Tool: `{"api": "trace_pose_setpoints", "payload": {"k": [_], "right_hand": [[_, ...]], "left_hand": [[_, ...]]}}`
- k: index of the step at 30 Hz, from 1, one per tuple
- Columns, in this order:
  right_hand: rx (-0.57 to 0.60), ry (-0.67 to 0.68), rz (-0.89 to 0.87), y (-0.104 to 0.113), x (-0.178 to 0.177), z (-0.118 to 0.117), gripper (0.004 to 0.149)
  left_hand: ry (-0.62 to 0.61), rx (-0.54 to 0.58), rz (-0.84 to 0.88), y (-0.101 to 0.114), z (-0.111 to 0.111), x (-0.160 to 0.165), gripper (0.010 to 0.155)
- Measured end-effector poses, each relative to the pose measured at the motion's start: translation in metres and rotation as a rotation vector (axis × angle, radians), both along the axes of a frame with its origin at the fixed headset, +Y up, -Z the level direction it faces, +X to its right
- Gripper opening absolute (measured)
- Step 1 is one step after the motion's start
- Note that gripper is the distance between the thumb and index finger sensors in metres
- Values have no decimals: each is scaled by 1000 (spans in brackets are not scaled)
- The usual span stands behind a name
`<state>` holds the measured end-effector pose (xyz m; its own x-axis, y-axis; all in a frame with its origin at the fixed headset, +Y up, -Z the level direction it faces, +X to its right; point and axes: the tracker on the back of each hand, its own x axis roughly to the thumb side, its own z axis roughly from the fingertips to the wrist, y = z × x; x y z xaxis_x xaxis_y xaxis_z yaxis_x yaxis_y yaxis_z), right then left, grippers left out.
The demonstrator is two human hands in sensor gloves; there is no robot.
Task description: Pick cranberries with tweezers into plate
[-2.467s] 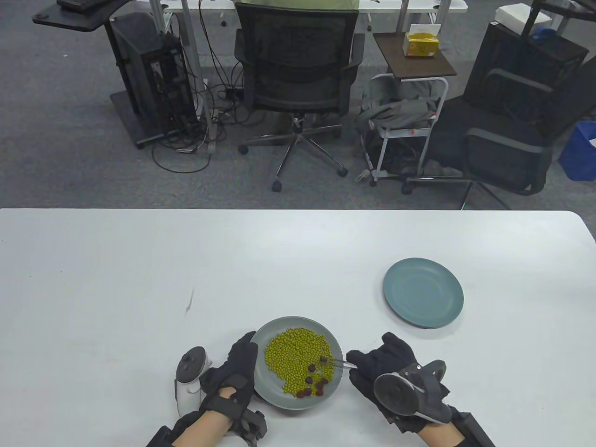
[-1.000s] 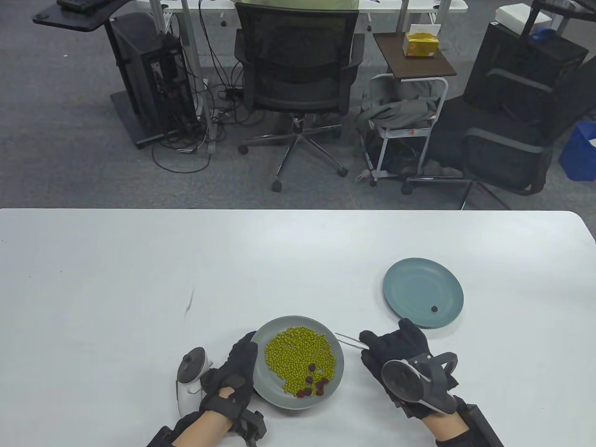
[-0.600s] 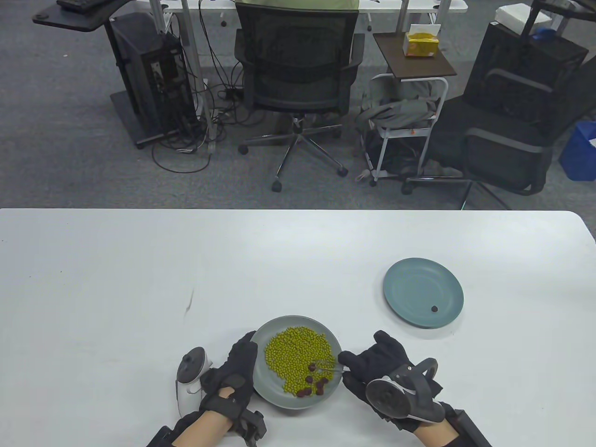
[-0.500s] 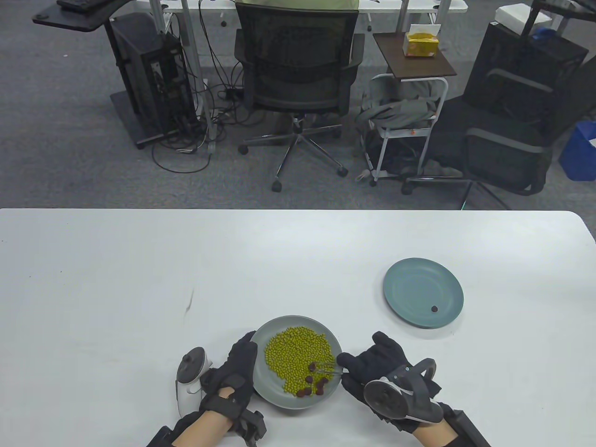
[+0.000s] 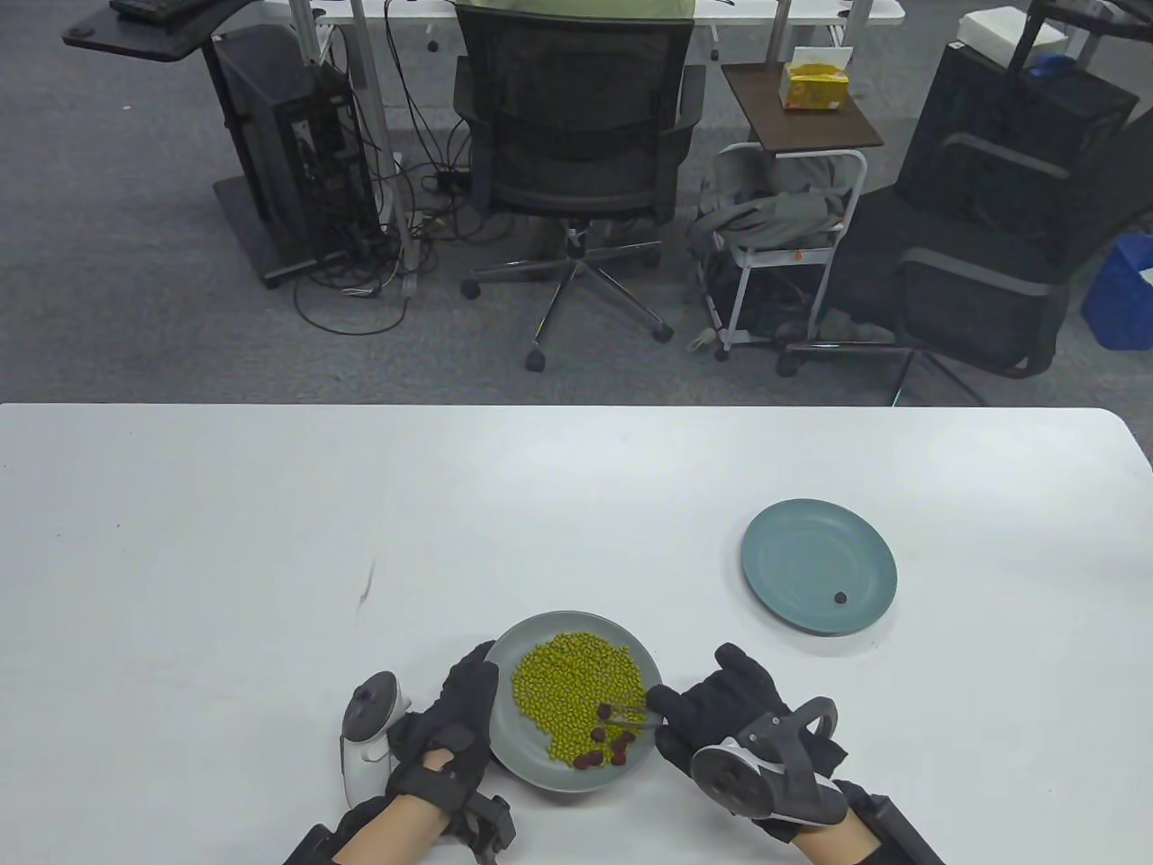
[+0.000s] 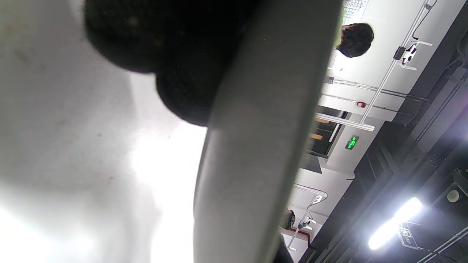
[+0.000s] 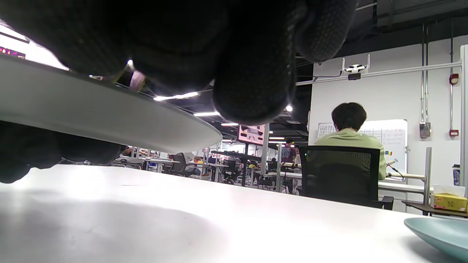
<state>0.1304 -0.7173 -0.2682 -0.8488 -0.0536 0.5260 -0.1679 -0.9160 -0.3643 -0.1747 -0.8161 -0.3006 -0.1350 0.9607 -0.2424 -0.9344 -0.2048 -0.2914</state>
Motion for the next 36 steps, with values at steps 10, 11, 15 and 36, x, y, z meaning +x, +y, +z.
{"api": "trace_pose_setpoints", "payload": {"k": [10, 11, 15, 36], "right_hand": [[7, -2, 31, -2, -3, 0, 48], [8, 0, 32, -2, -3, 0, 48], [15, 3, 18, -3, -2, 0, 47], [20, -293, -219, 26, 92, -35, 47]], "left_hand": [[2, -3, -1, 0, 0, 0, 63], [2, -3, -1, 0, 0, 0, 63], [0, -2, -1, 0, 0, 0, 63], [-7, 2, -1, -1, 0, 0, 63]]}}
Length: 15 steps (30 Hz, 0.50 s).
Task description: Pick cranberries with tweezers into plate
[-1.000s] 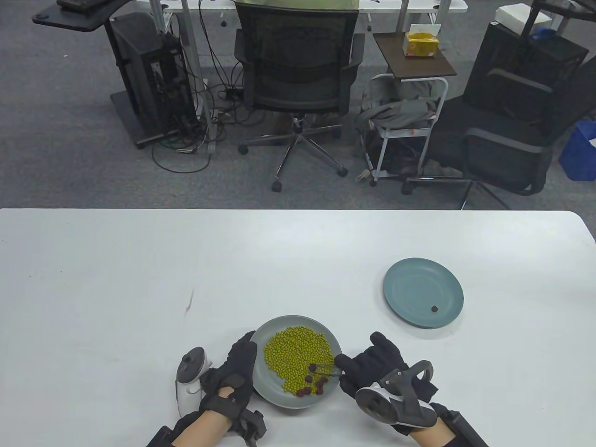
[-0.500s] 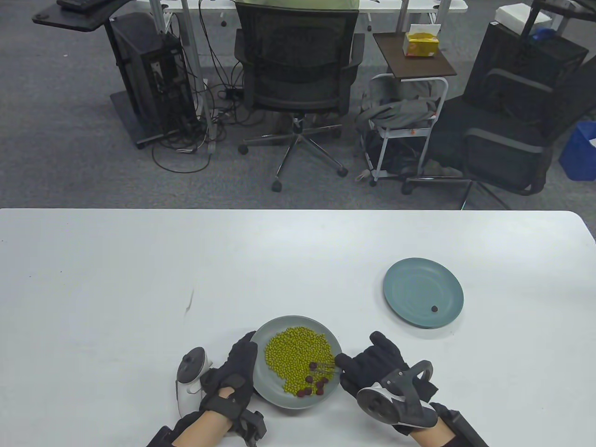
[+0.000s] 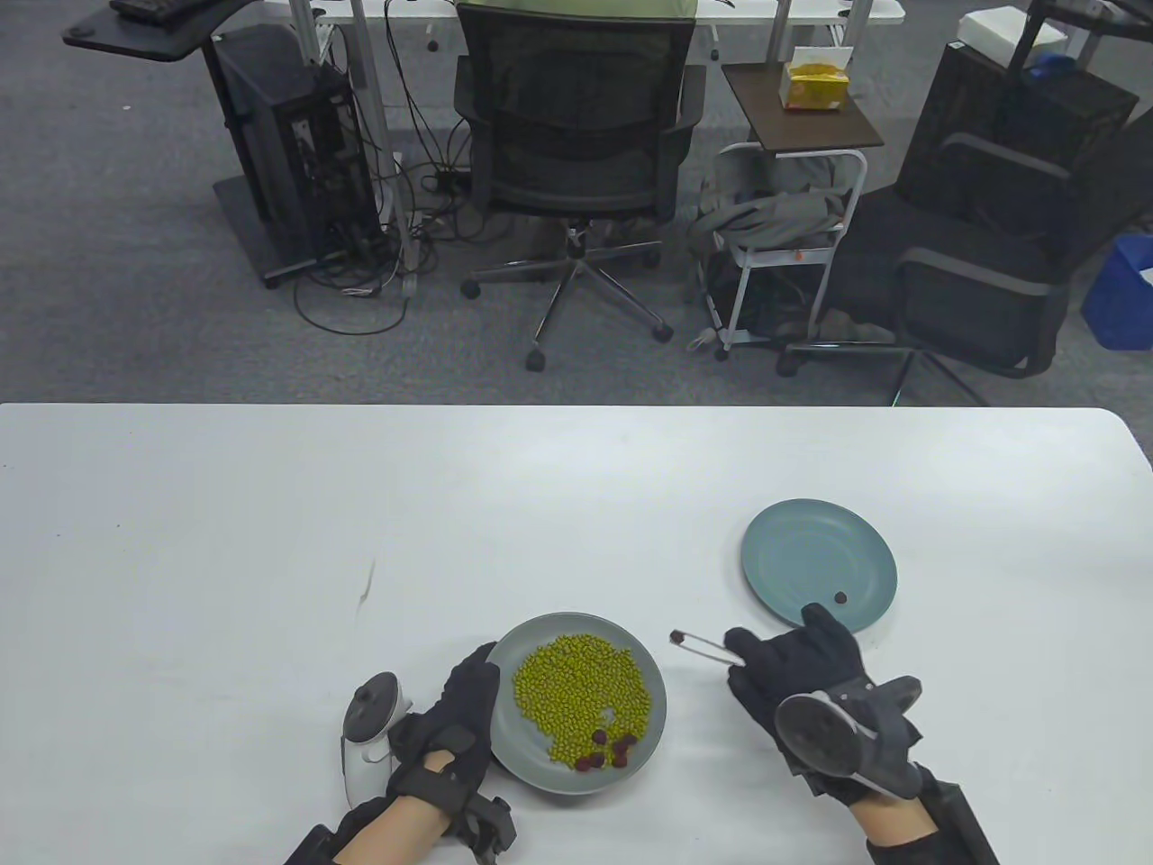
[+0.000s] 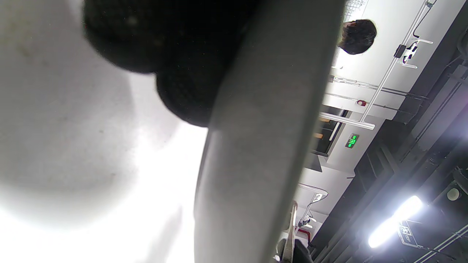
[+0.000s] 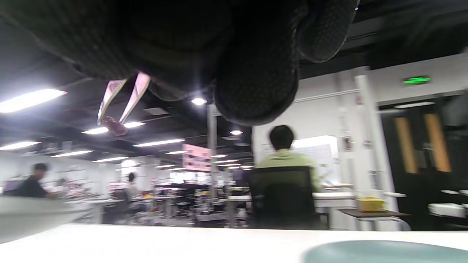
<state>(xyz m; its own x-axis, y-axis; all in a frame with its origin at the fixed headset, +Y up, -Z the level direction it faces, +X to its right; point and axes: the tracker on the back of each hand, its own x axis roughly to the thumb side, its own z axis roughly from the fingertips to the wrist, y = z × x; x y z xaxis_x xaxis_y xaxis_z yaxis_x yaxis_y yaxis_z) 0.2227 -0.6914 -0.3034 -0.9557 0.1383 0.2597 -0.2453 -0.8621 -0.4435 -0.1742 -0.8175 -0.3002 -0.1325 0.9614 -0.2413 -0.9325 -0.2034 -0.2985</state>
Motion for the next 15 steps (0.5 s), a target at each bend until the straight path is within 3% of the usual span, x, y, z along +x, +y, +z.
{"api": "trace_pose_setpoints", "payload": {"k": [4, 8, 15], "right_hand": [[-85, -226, -105, -9, 57, -25, 47], [-199, -419, -86, -30, 93, -42, 47], [-317, -466, -13, -57, 96, -57, 47]], "left_hand": [[-3, 2, -1, 0, 0, 0, 63], [-5, 3, -2, -1, 1, 1, 63], [-8, 9, -10, -1, 1, 1, 63]]}}
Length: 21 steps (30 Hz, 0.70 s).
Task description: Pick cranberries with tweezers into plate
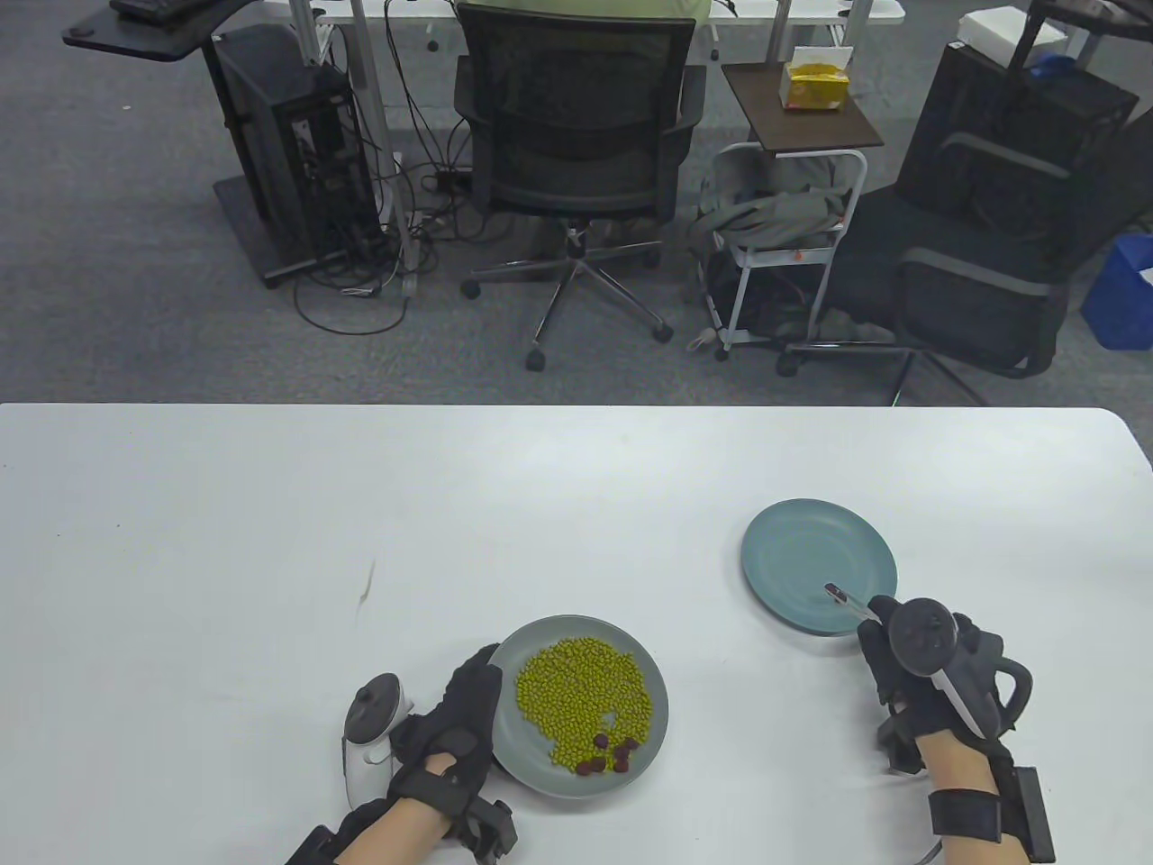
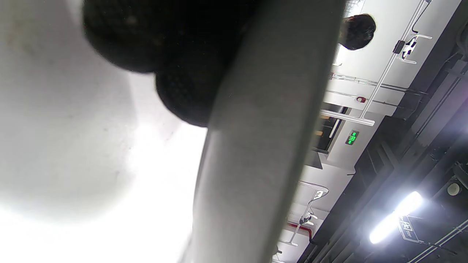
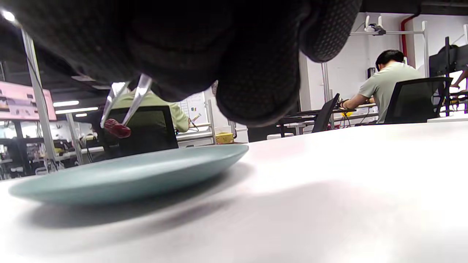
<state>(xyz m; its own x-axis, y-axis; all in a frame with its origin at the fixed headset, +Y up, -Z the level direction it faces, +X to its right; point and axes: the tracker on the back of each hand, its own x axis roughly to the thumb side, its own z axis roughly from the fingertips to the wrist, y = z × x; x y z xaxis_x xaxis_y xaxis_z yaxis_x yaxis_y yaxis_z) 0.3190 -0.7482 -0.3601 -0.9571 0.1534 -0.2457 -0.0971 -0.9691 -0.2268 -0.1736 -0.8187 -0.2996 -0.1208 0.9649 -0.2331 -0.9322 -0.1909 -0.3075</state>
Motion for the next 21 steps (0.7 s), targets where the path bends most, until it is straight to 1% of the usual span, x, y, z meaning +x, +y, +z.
{"api": "trace_pose_setpoints", "payload": {"k": [6, 10, 12, 17, 18, 21], "right_hand": [[-53, 0, 86, -8, -11, -5, 46], [-69, -24, 107, -10, -13, -5, 47], [-99, -48, 98, -9, -13, -5, 49], [37, -34, 6, 7, -11, 2, 50], [49, -26, -6, 10, -13, 3, 50], [124, 43, -15, 20, -24, 9, 49]], "left_hand": [[1, -1, 0, 0, 0, 0, 63], [0, -1, 0, 0, 0, 0, 63], [-1, -1, 0, 0, 0, 0, 63], [1, -1, -1, 0, 0, 0, 63], [1, -1, 0, 0, 0, 0, 63], [11, -1, 0, 0, 0, -1, 63]]}}
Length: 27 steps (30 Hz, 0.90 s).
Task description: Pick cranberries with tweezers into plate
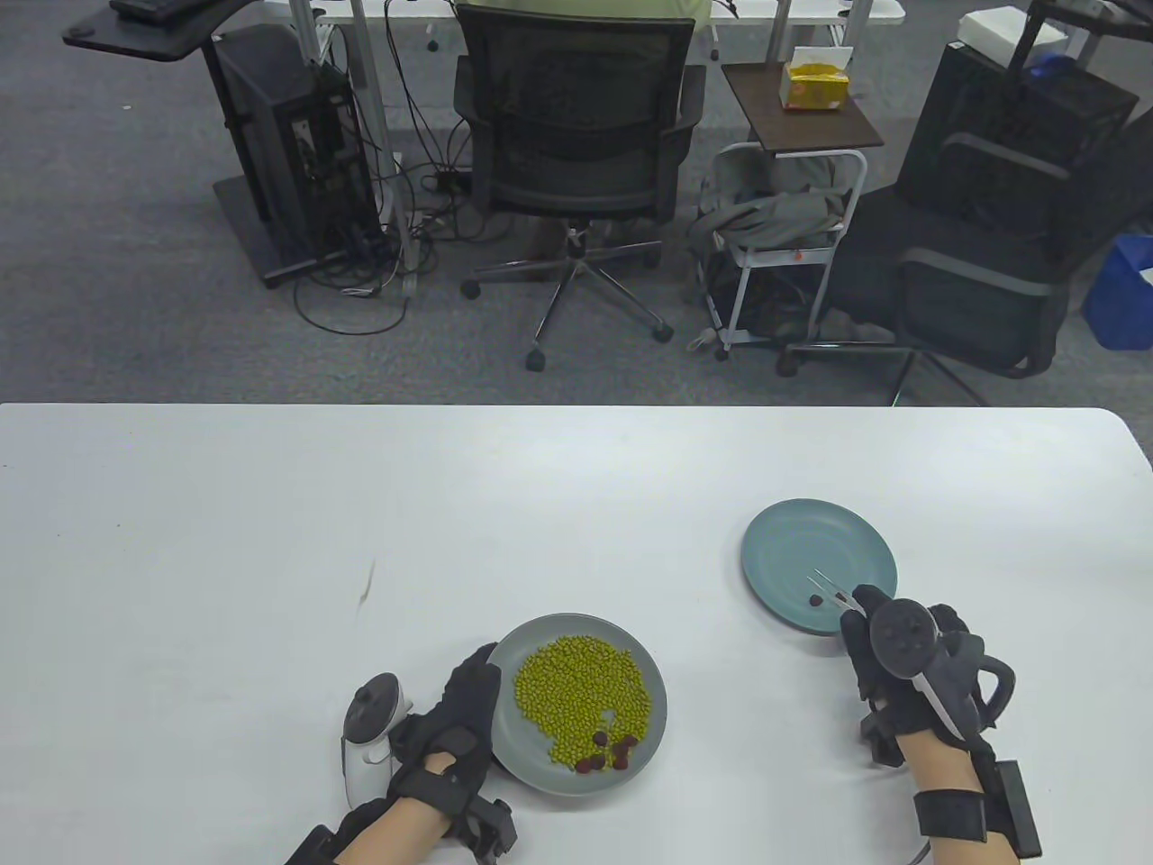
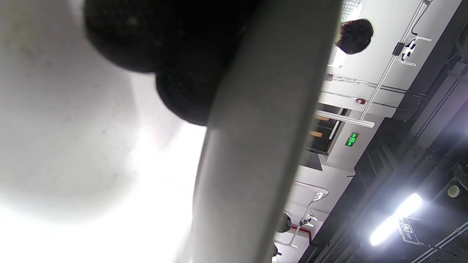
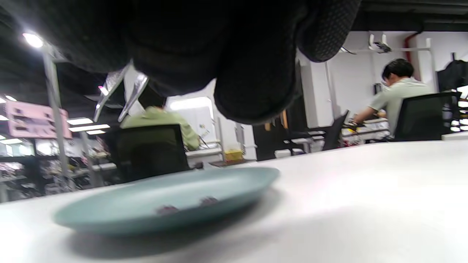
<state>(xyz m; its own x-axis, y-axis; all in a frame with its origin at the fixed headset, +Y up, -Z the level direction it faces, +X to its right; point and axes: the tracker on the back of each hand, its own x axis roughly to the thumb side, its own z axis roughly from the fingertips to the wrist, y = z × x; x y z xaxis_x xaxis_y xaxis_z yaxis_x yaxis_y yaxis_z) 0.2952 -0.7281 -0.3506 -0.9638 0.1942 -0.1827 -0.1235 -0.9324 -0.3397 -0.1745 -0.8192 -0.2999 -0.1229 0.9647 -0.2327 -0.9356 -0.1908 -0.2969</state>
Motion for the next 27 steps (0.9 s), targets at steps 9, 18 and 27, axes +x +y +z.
{"api": "trace_pose_setpoints", "payload": {"k": [9, 18, 27], "right_hand": [[101, 300, 117, 20, -70, 27, 48], [177, 606, 127, 25, -124, 65, 48], [115, 774, 123, 17, -142, 73, 48]], "left_hand": [[31, -1, 11, 0, -4, -6, 63], [58, 4, 8, 1, -6, -9, 63], [72, 6, 10, 1, -6, -12, 63]]}}
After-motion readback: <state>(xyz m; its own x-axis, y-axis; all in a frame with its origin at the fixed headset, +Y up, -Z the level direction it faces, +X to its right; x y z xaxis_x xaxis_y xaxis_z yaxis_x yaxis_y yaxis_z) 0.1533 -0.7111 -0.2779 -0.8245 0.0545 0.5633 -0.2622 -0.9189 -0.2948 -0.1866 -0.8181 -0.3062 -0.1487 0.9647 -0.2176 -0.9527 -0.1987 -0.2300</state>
